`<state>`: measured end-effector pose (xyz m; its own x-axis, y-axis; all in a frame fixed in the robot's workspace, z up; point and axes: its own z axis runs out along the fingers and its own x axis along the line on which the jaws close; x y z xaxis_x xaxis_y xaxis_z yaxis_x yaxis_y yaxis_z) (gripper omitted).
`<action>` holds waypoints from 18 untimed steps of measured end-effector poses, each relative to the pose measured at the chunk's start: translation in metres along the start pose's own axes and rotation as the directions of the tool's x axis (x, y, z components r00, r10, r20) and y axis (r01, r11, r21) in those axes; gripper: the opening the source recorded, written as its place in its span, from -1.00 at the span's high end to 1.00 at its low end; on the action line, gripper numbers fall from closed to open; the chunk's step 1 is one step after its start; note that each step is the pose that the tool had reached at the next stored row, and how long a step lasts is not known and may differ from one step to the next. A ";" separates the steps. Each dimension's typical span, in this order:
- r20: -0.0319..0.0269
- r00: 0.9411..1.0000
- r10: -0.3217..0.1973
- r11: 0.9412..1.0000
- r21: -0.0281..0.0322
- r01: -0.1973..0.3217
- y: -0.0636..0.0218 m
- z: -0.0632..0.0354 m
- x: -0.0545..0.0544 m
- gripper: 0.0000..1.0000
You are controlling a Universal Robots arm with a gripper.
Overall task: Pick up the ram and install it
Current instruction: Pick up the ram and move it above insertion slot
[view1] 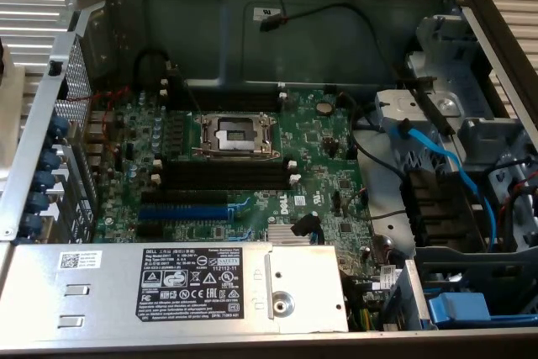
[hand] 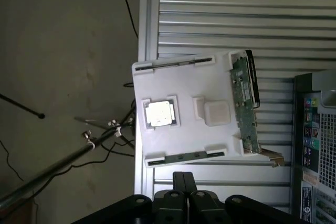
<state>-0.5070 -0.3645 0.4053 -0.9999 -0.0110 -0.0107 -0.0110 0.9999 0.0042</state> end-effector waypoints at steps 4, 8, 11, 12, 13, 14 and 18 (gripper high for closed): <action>0.000 1.000 0.001 1.000 0.000 -0.001 0.0000 0.0000 0.000 0.80; 0.000 0.999 -0.049 0.999 0.000 0.049 0.0000 -0.0001 0.000 0.80; 0.000 0.995 -0.104 0.995 -0.001 0.104 0.0000 0.0000 0.000 0.80; 0.000 0.993 -0.121 0.993 -0.001 0.121 0.0000 0.0000 0.000 0.80; -0.001 0.990 -0.139 0.990 -0.002 0.139 0.0000 0.0000 0.000 0.80; -0.001 0.988 -0.157 0.988 -0.002 0.157 0.0000 0.0000 0.000 0.80; -0.001 0.974 -0.228 0.974 -0.002 0.228 0.0000 0.0000 0.000 0.80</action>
<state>-0.5073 -0.3645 0.4053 -0.9710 -0.2388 -0.0106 -0.2389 0.9710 0.0041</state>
